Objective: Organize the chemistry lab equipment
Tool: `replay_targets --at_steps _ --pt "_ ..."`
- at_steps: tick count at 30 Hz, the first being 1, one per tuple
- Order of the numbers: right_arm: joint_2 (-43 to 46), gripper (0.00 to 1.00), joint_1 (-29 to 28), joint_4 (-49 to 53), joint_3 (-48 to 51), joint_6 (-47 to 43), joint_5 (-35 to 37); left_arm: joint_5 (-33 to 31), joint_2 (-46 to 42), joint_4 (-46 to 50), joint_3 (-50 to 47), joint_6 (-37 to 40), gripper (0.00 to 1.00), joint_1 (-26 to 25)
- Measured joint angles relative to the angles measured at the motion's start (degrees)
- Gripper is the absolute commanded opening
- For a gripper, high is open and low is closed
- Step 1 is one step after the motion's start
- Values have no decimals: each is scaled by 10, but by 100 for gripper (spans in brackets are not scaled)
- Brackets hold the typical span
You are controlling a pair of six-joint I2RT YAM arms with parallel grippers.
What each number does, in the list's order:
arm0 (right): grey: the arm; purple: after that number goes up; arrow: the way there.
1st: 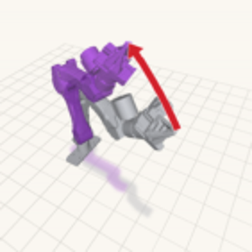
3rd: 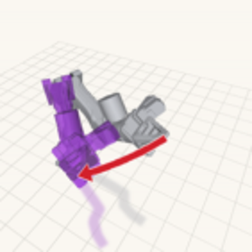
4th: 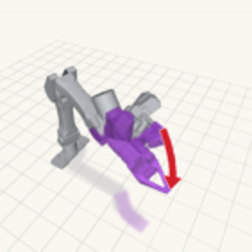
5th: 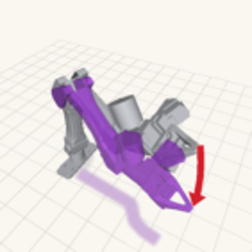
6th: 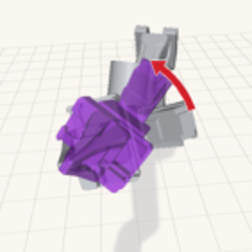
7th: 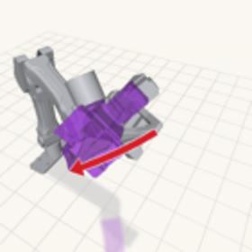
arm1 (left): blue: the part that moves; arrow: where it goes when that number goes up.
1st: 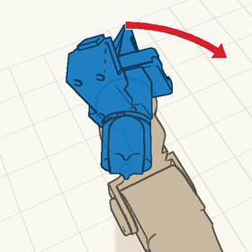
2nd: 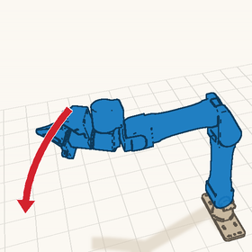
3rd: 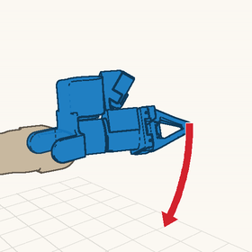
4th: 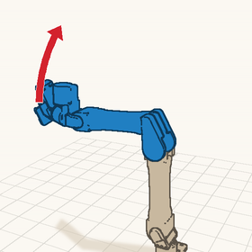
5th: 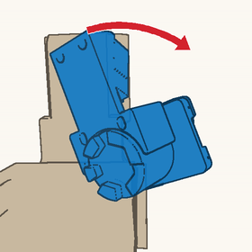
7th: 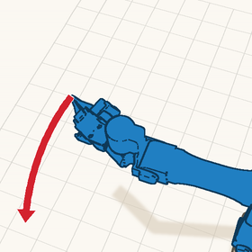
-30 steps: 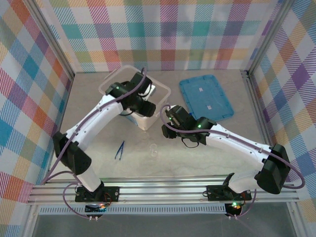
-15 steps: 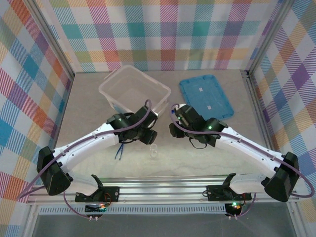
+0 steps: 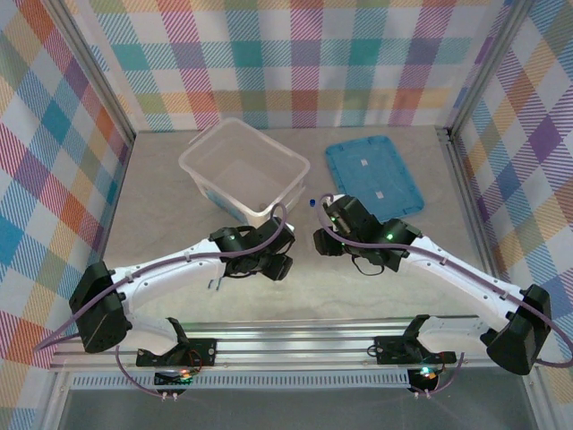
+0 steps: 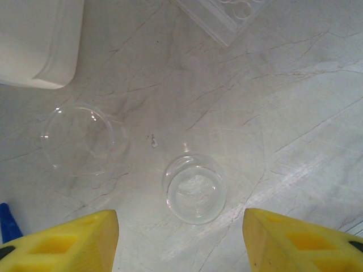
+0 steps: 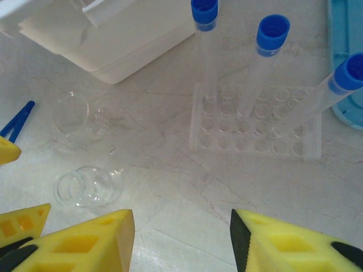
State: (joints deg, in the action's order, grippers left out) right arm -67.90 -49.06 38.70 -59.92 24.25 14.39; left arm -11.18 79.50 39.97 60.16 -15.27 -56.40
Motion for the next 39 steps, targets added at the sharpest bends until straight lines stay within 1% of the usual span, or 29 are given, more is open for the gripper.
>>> replay_targets --at_steps 5,8,11,17,29,39 --pt "0 61 2 -1 5 -32 -20 10 19 -23 -17 -12 59 -2" --pt "0 62 3 -4 5 -53 -34 12 33 -31 -19 -17 59 -2" --pt "0 62 4 -5 5 -70 -45 14 42 -40 -20 -20 55 -2" --pt "-2 63 4 -6 5 -87 -60 16 49 -45 -23 -23 54 -2" --pt "-2 63 6 -17 5 -87 -66 16 72 -57 -28 -32 53 -2" --pt "-6 62 7 -18 5 -87 -71 17 75 -59 -29 -34 43 -2"
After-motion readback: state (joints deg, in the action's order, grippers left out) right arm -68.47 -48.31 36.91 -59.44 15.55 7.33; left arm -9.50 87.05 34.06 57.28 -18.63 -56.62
